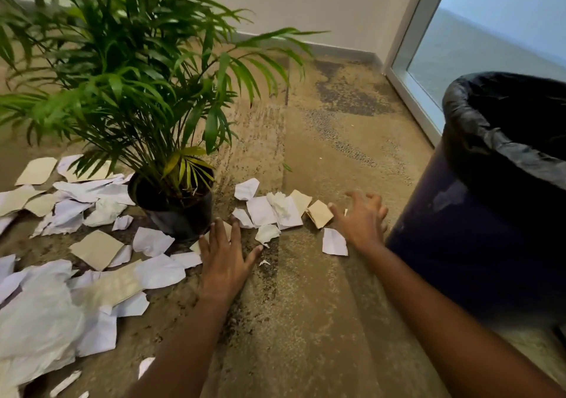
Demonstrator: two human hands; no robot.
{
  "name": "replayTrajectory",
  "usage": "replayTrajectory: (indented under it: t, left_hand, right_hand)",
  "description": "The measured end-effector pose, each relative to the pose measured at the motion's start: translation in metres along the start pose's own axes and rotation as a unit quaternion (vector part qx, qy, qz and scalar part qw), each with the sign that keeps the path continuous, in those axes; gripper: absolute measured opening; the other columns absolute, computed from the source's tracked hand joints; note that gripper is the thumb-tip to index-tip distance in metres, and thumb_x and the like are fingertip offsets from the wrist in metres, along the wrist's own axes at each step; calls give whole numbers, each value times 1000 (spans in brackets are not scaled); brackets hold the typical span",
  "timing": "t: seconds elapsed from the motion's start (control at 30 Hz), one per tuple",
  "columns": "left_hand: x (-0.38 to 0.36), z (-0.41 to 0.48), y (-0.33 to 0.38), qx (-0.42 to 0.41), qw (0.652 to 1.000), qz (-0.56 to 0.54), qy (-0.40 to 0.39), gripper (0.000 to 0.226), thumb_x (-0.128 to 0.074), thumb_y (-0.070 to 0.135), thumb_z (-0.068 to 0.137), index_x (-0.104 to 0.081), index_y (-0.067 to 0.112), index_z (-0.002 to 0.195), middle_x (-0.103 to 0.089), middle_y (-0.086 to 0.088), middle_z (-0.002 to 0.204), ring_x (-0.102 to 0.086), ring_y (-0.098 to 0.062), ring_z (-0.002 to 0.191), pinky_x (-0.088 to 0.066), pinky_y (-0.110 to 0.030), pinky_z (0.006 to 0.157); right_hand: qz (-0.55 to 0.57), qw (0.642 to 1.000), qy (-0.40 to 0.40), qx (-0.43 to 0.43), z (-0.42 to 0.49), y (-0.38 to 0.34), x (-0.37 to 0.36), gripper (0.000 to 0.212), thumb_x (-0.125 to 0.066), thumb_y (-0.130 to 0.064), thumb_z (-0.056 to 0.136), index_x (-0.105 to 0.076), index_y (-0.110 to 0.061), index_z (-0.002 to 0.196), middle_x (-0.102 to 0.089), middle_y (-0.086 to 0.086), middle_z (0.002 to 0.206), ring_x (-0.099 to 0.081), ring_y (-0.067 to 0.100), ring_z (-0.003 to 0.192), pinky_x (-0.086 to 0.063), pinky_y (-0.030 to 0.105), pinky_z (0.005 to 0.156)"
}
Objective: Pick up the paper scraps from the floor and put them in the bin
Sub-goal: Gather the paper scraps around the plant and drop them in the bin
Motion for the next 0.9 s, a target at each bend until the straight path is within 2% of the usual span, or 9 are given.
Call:
replayTrajectory:
  t: [0.1,0.23,0.33,0.47,0.57,0.63,0.73,0.83,0.9]
  left_hand:
    - [-3,0,-1,-4,998,-7,59,75,-32,62,91,-21,15,148,-16,-18,157,-15,-28,146,-12,-44,118]
    - [-2,1,-1,-19,996,-14,87,73,-33,62,89,-25,17,146,-23,-19,154,-21,-29,144,-16,-45,117]
    - [-2,2,0,-37,996,-30,70,82,-30,68,86,-9,22,150,-14,-20,157,-15,-29,146,-13,-46,118]
    - [2,3,6,-58,995,-51,59,100,-28,81,73,32,34,139,10,-24,157,-13,-34,146,-13,-53,116]
    - [1,7,14,-53,997,-20,51,105,-34,82,72,40,36,131,15,-29,154,-14,-37,146,-12,-61,112]
    - [0,13,22,-38,998,-2,40,101,-34,80,74,34,37,136,8,-30,155,-10,-39,146,-13,-64,110]
    - [5,25,31,-17,999,33,10,87,-34,76,80,6,39,148,-10,-26,154,-12,-42,143,-20,-63,108]
    - [14,35,37,-4,996,81,-32,73,-34,71,84,-18,37,147,-20,-22,152,-14,-44,141,-25,-59,108]
    - [20,36,41,-12,993,107,-38,65,-36,65,88,-29,32,143,-30,-23,145,-27,-43,136,-31,-55,105]
  right_hand:
    - [31,995,-80,-58,14,4,-12,71,-52,-66,79,-34,-32,139,-18,17,151,-17,41,138,-21,59,109]
    - [-32,987,-155,-10,18,-12,-31,79,-47,-71,77,-28,-31,143,-20,20,154,-12,42,142,-16,62,113]
    - [-40,982,-186,8,16,-35,-39,88,-48,-75,73,-22,-33,145,-19,21,154,-14,44,141,-18,62,112]
    - [-75,971,-219,53,15,-70,-44,95,-51,-77,70,-16,-33,147,-20,21,154,-16,43,142,-18,59,114]
    - [-111,953,-272,79,12,-87,-53,99,-59,-73,67,-16,-34,146,-17,14,156,-16,41,142,-21,57,114]
    - [-152,938,-301,85,10,-90,-58,98,-66,-67,67,-15,-37,146,-7,15,158,-8,43,142,-20,59,113]
    - [-172,933,-303,92,8,-88,-57,91,-70,-57,70,-20,-40,144,3,16,156,-4,47,141,-22,59,112]
    - [-159,937,-289,116,7,-85,-55,83,-71,-45,75,-26,-36,143,-9,16,154,-14,43,140,-24,58,112]
    - [-154,940,-275,131,5,-83,-55,75,-69,-39,78,-30,-31,142,-21,17,149,-21,42,137,-26,57,111]
Point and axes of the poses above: each hand's wrist, its own z-axis towards the middle knuckle, its own x-axis out of the back of the hand, y = z × x, the point moved 3 cm from there along z, towards the middle knuckle
